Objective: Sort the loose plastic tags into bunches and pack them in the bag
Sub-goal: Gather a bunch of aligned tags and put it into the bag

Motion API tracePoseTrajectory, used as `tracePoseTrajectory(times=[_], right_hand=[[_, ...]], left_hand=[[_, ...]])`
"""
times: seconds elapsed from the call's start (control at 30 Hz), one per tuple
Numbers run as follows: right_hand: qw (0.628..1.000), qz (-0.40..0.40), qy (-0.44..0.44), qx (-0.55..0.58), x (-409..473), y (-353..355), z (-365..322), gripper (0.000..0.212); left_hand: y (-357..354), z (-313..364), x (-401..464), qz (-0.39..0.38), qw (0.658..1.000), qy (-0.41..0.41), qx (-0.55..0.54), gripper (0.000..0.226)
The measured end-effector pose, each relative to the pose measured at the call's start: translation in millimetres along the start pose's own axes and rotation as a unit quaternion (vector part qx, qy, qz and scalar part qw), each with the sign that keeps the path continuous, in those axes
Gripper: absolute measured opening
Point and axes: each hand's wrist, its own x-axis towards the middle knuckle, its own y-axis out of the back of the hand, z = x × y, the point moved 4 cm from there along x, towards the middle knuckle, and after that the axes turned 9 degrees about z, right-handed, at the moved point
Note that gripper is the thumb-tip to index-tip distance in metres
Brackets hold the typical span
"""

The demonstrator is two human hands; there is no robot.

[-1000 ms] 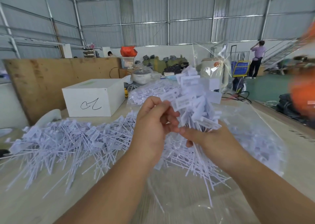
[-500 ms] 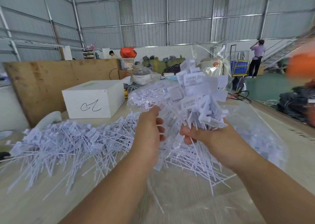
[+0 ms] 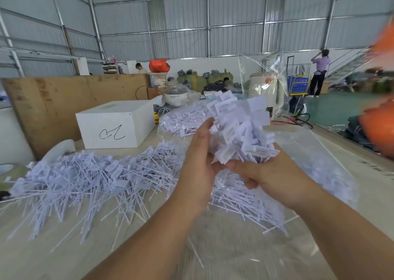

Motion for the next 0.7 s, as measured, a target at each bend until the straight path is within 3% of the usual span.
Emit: tracePoseTrajectory(times=[0.1,0.2,0.27,0.33,0.37,0.47,0.5,0.57,0.63,0.67,0.7], right_hand=[[1.0,0.014,-0.007,0.007,1.6,12.2,-3.4,0.016],[1.0,-0.001,0.018,-0.013,1.1,21.6,-12.5,0.017],[0.999,0.004,0.022,-0.022,2.3,27.8,-13.4,0.021],[0.999,0.032,0.007,-0.015,4.5,36.2,-8.8,0.031],[0.999,0.038,0.002,-0.011,5.4,38.9,-7.2,0.031],[1.0,0.007,-0.01,-0.027,4.2,41.0,-6.3,0.022],[0.999,-0.017,-0.015,-0.042,3.1,40.7,-7.0,0.017],[0.996,-0.065,-0.028,-0.061,0.4,38.7,-9.2,0.021],[0.992,-0.094,-0.03,-0.082,-0.7,37.8,-9.5,0.028],[0.991,-0.096,-0.029,-0.091,-1.4,38.0,-10.7,0.026],[0.99,-0.107,-0.032,-0.092,-1.7,38.8,-9.6,0.022]], left_hand=[[-1.0,-7.5,-1.5,0.032,0.997,0.066,0.023,0.057],[-5.2,-21.1,-1.6,0.019,0.975,0.126,0.182,0.039],[0.8,-23.7,-0.4,0.02,0.963,0.096,0.252,0.035],[9.8,-20.0,-0.1,-0.013,0.934,-0.002,0.356,0.02],[10.4,-18.4,-2.8,-0.049,0.899,-0.043,0.434,0.008],[11.4,-31.9,-8.2,-0.159,0.738,-0.097,0.648,0.062],[10.7,-35.3,-10.3,-0.178,0.688,-0.109,0.695,0.07],[8.2,-35.5,-12.3,-0.183,0.616,-0.154,0.75,0.054],[7.7,-29.0,-11.4,-0.158,0.606,-0.193,0.755,0.022],[9.8,-25.3,-10.1,-0.137,0.627,-0.207,0.738,0.012],[12.3,-21.7,-8.0,-0.109,0.662,-0.202,0.713,0.015]])
